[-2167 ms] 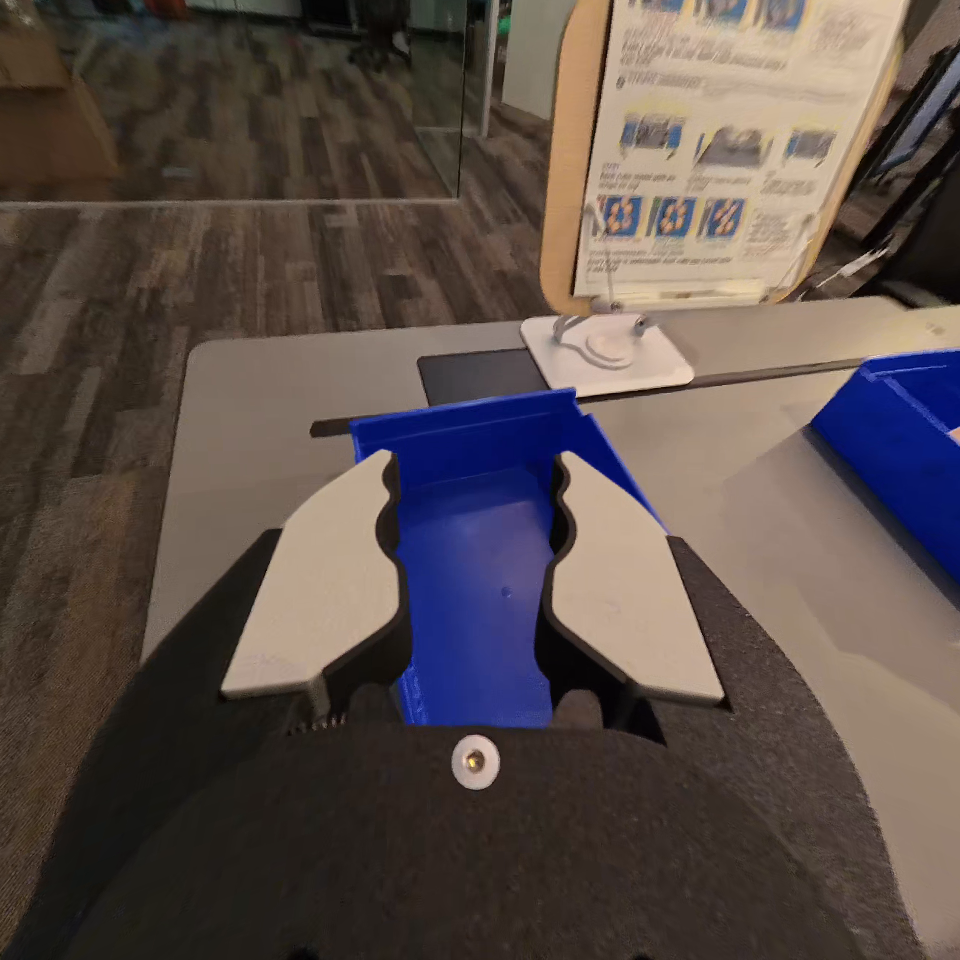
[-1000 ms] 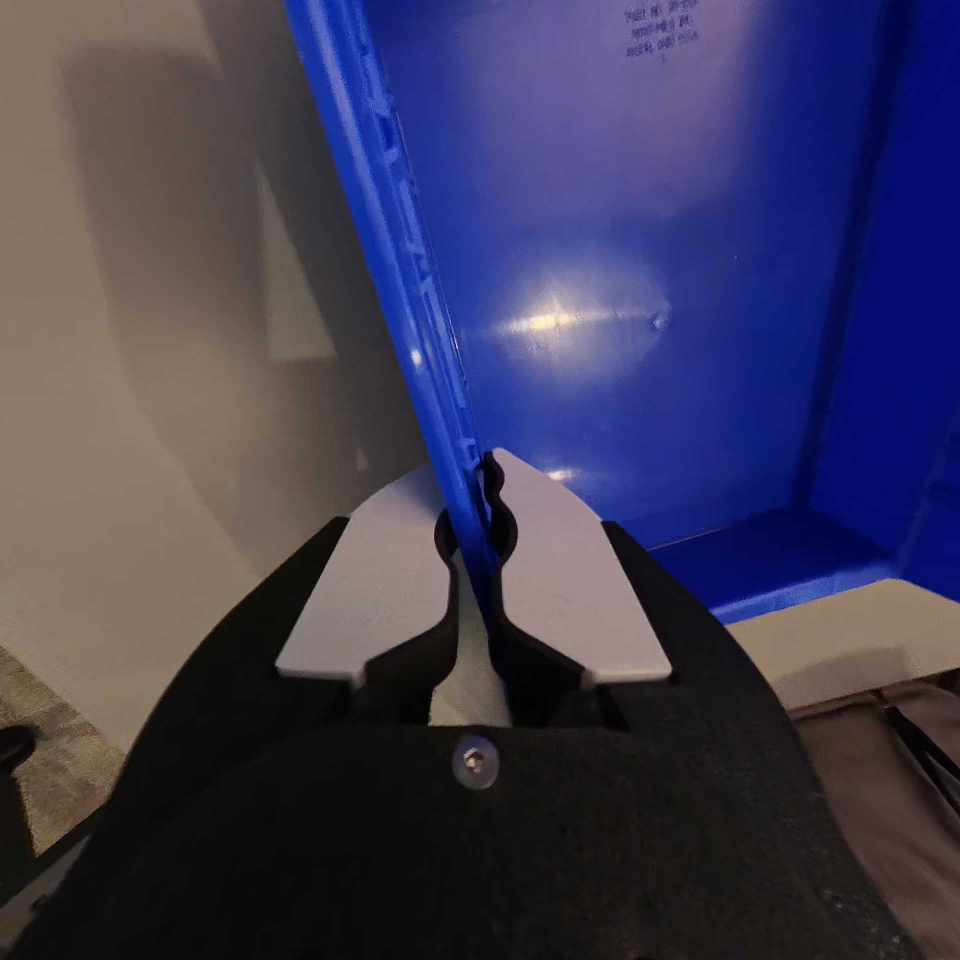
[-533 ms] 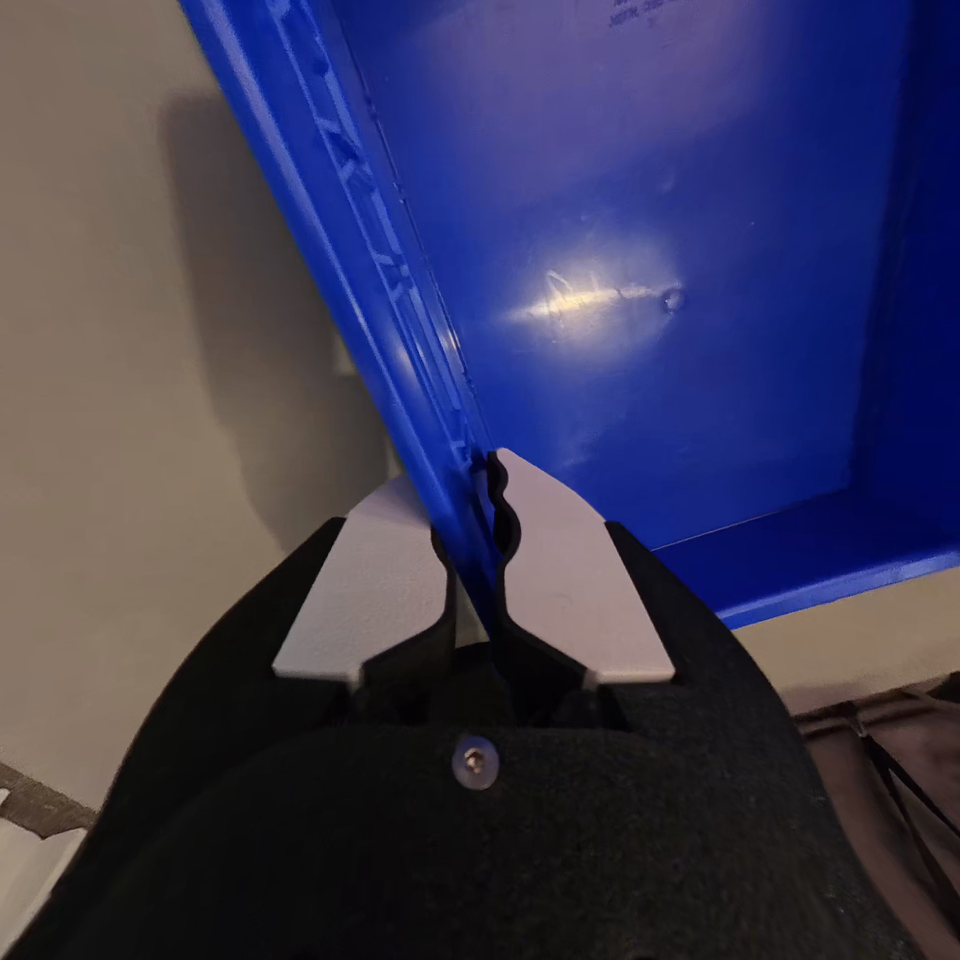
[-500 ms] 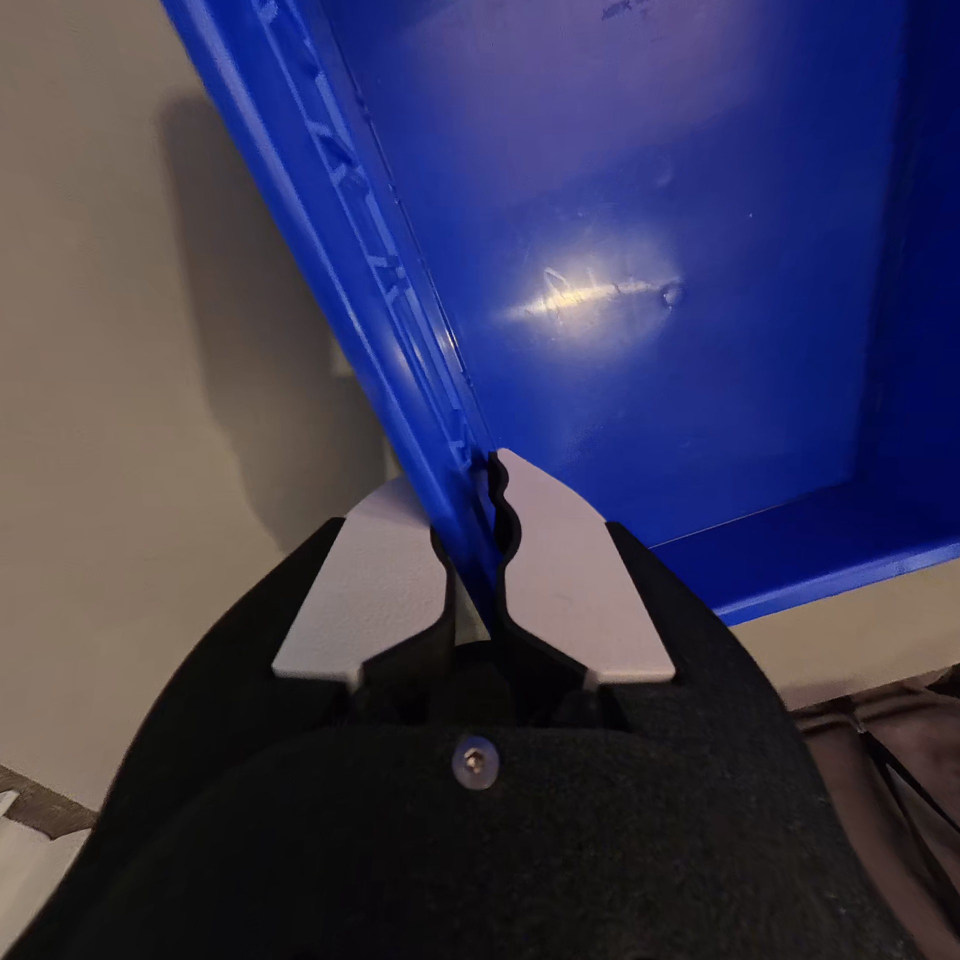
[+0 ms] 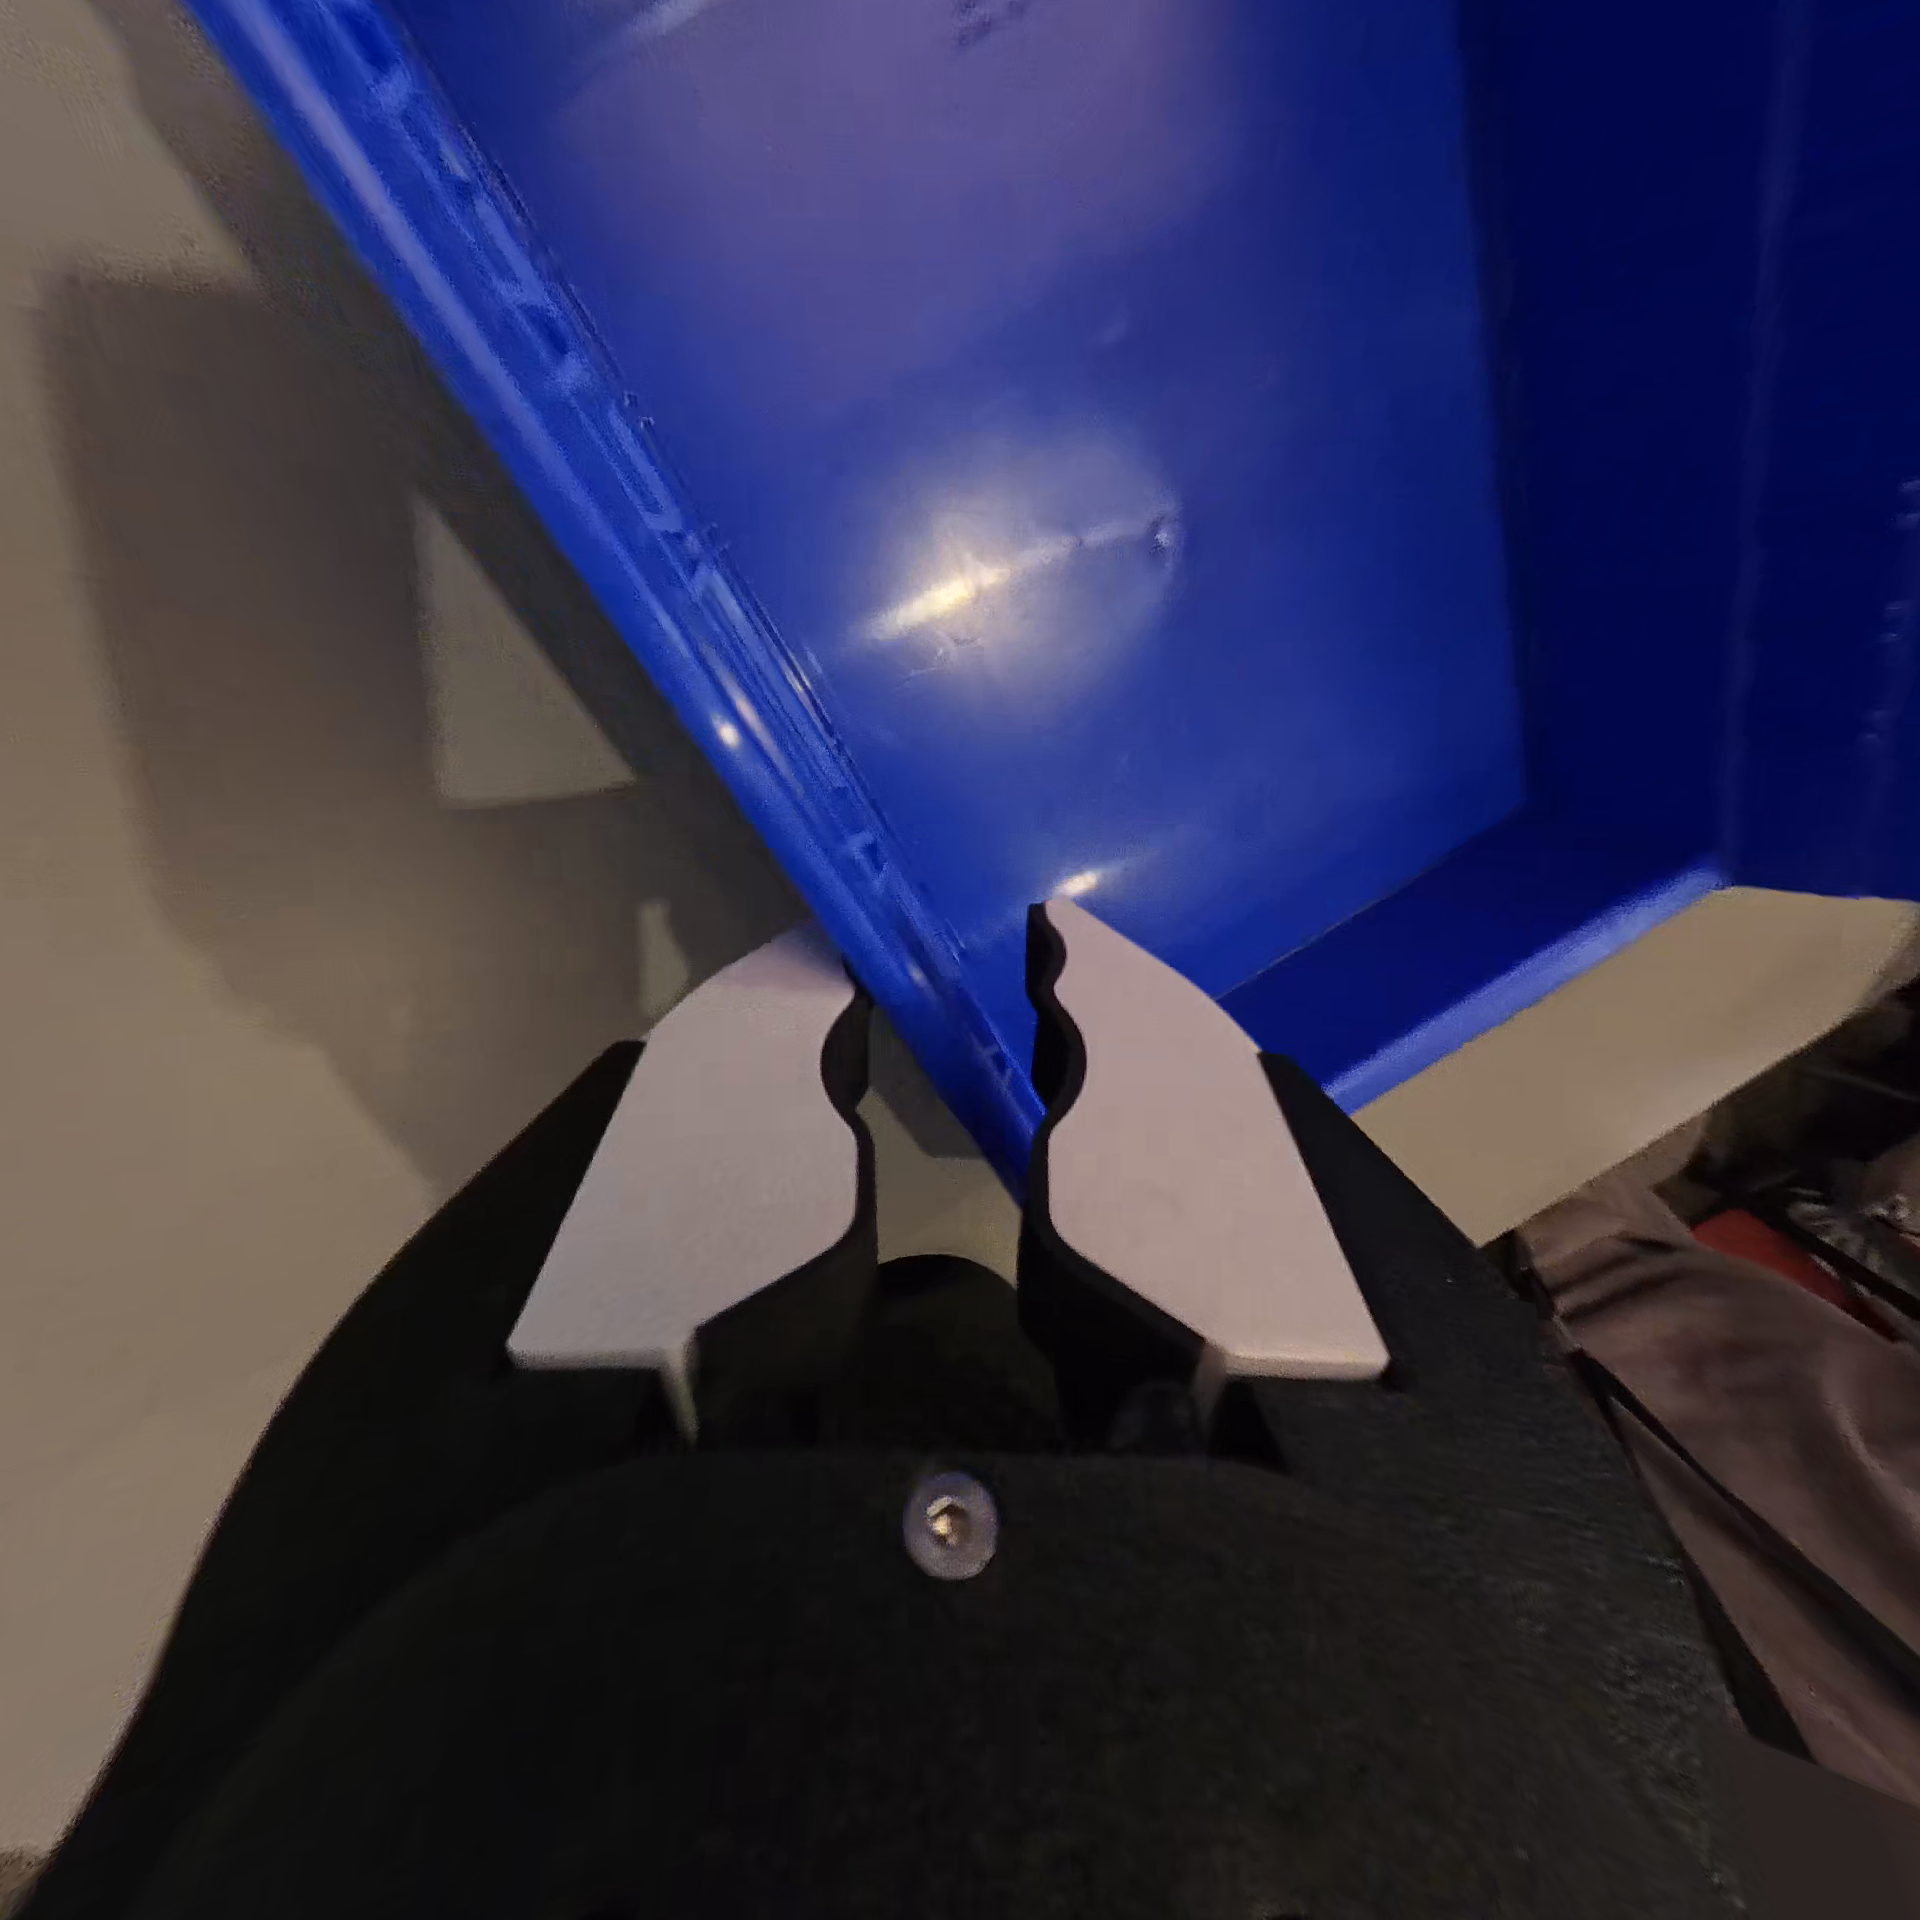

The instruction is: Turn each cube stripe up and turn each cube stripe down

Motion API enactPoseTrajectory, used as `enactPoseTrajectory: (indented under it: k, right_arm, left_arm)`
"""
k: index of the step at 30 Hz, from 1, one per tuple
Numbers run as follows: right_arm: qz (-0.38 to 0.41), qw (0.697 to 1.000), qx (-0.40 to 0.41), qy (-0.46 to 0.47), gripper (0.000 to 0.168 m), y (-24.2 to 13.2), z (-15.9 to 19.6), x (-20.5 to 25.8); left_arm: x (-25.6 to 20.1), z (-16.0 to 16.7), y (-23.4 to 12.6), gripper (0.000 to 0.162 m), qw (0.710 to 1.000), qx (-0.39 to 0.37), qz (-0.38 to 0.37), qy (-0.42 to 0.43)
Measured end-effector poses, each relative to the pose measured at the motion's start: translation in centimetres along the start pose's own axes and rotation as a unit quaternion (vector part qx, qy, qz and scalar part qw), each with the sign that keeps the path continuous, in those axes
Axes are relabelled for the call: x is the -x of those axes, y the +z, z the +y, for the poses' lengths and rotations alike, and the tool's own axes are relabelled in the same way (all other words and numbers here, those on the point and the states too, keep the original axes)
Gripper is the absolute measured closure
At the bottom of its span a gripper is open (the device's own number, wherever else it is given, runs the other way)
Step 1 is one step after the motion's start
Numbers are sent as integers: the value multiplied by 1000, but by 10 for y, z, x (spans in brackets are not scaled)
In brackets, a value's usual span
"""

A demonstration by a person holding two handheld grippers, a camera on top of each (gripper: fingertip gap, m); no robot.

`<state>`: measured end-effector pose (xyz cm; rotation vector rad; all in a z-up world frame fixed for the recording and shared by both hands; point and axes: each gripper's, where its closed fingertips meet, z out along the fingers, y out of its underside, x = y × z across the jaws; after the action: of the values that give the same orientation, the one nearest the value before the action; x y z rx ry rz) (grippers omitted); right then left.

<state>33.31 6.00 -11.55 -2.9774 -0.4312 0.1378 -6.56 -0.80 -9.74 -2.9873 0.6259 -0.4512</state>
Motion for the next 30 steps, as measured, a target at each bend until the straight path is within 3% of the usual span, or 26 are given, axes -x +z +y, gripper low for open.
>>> enactPoseTrajectory:
  k: [7, 10, 16, 18, 22, 27, 30]
  right_arm:
    - [-4, 999, 42, 17, 155, 5, 3, 3]
    - [-5, 999, 51, 6, 159, 10, 4, 1]
    - [-104, 992, 17, 63, 161, 10, 4, 2]
    - [-101, 993, 19, 65, 162, 9, 9, -6]
    - [-110, 990, 18, 86, 161, 5, 18, -18]
    - [-98, 991, 4, 91, 161, -13, 24, -33]
    - [-81, 993, 2, 84, 160, -33, 24, -38]
  left_arm:
    - [-1, 4, -72, 137, 986, -129, 104, -8]
    - [10, 13, -117, 142, 971, -214, 102, -5]
    - [19, 44, -225, 148, 894, -439, 66, 53]
    - [26, 60, -249, 147, 868, -491, 34, 61]
    - [48, 88, -269, 141, 846, -531, -24, 40]
    - [53, 105, -291, 138, 812, -583, -4, 37]
    - [54, 113, -293, 138, 810, -586, -8, 33]
